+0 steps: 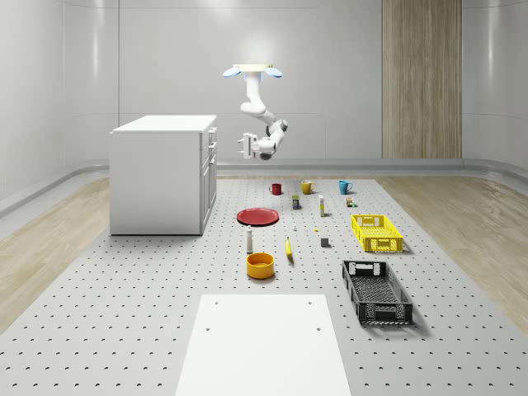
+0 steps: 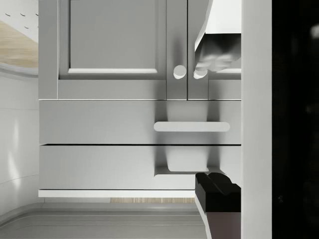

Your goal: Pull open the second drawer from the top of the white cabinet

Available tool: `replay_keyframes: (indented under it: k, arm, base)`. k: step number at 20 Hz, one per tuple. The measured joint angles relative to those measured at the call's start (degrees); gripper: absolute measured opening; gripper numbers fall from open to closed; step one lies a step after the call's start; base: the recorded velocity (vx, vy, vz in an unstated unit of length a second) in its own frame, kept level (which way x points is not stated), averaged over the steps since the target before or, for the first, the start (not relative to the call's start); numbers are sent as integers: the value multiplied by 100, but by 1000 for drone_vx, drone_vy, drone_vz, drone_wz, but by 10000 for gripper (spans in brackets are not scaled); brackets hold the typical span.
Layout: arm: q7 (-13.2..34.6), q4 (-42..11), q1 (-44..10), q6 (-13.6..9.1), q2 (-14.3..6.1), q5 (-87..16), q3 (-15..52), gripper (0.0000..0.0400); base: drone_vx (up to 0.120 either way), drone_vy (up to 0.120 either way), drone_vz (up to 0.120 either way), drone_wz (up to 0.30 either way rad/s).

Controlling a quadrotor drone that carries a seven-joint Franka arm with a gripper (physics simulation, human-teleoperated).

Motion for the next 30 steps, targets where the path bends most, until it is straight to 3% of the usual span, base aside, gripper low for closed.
replay_keyframes:
  k: [13, 21, 30]
  arm:
    - [-223, -124, 208, 458, 219, 550, 440, 300]
    - [-319, -138, 235, 555, 328, 760, 592, 300]
    - [-543, -142, 400, 868, 594, 1271, 955, 300]
  base:
    - [0, 0, 0, 0]
    - [0, 0, 0, 0]
    - [0, 0, 0, 0]
